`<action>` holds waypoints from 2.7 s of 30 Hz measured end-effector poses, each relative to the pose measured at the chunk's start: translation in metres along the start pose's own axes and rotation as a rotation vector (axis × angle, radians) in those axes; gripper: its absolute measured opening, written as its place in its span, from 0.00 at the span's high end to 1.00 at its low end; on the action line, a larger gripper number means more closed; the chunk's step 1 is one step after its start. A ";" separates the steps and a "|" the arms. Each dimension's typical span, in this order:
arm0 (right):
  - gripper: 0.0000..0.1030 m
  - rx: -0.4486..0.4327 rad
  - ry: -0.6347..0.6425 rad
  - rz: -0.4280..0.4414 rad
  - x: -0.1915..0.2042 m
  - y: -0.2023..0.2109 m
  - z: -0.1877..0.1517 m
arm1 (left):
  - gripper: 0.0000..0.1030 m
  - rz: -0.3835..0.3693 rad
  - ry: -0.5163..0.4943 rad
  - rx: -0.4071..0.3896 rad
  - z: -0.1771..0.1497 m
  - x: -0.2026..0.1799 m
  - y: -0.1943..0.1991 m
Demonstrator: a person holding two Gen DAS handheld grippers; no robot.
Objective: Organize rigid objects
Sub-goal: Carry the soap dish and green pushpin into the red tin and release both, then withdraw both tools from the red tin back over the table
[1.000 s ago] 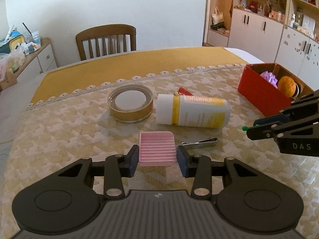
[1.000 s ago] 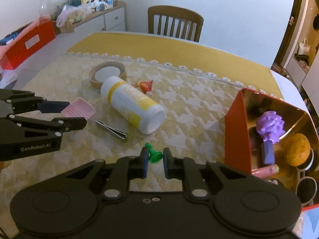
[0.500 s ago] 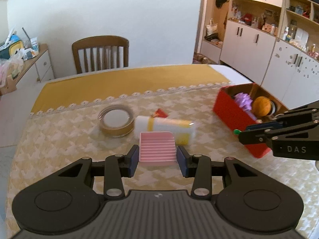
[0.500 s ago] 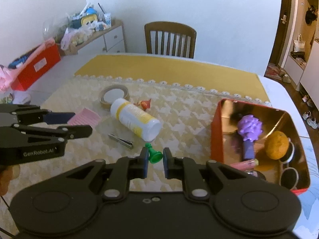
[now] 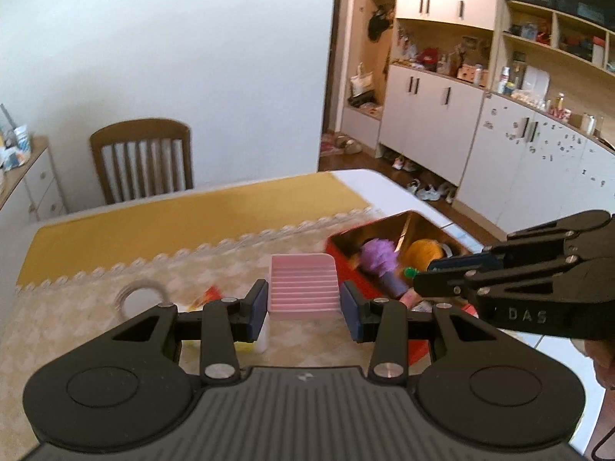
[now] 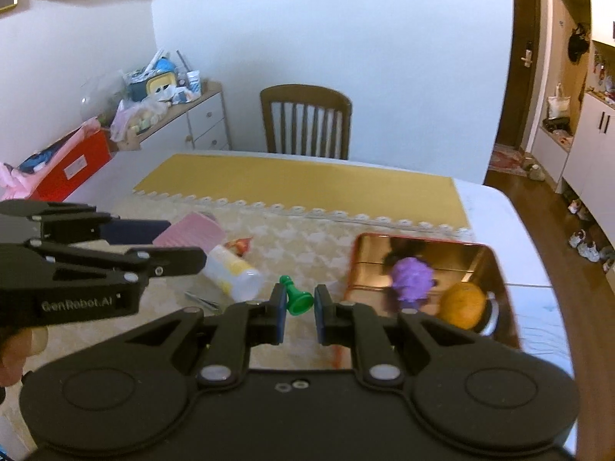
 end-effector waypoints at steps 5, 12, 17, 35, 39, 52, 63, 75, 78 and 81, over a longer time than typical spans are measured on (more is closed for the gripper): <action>0.87 0.000 -0.008 -0.030 -0.035 0.007 -0.001 | 0.61 -0.021 -0.018 0.005 0.020 -0.029 -0.018; 0.87 0.019 -0.020 -0.052 -0.083 0.008 -0.002 | 0.61 -0.044 -0.048 0.039 0.032 -0.068 -0.052; 0.87 0.042 -0.019 -0.052 -0.111 0.000 -0.003 | 0.61 -0.039 -0.063 0.088 0.038 -0.089 -0.082; 0.87 0.184 0.132 -0.006 -0.135 -0.060 -0.012 | 0.61 0.018 -0.081 0.320 0.029 -0.115 -0.180; 0.87 0.202 0.191 -0.005 -0.131 -0.070 -0.017 | 0.61 0.005 -0.068 0.343 0.030 -0.114 -0.191; 0.79 0.238 0.198 0.007 -0.134 -0.078 -0.017 | 0.61 -0.024 -0.002 0.393 0.027 -0.111 -0.204; 0.67 0.204 0.150 0.021 -0.138 -0.065 -0.012 | 0.54 -0.034 0.031 0.364 0.029 -0.108 -0.193; 0.47 0.128 0.093 0.023 -0.138 -0.034 -0.006 | 0.49 -0.059 0.025 0.250 0.040 -0.107 -0.153; 0.44 0.109 0.066 0.025 -0.137 -0.025 -0.004 | 0.49 -0.060 0.017 0.216 0.041 -0.104 -0.140; 0.40 0.091 0.046 0.025 -0.133 -0.017 -0.001 | 0.49 -0.063 0.010 0.179 0.042 -0.100 -0.124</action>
Point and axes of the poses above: each gripper's, at about its wrist camera, not at the fingertips, and y roughly against the way its jaws point, x to its left, z to its top, the point moved 3 cm from there along -y, roughly the way its jaws point, and after that the axes turned 13 degrees about -y, right-handed, at the moved point
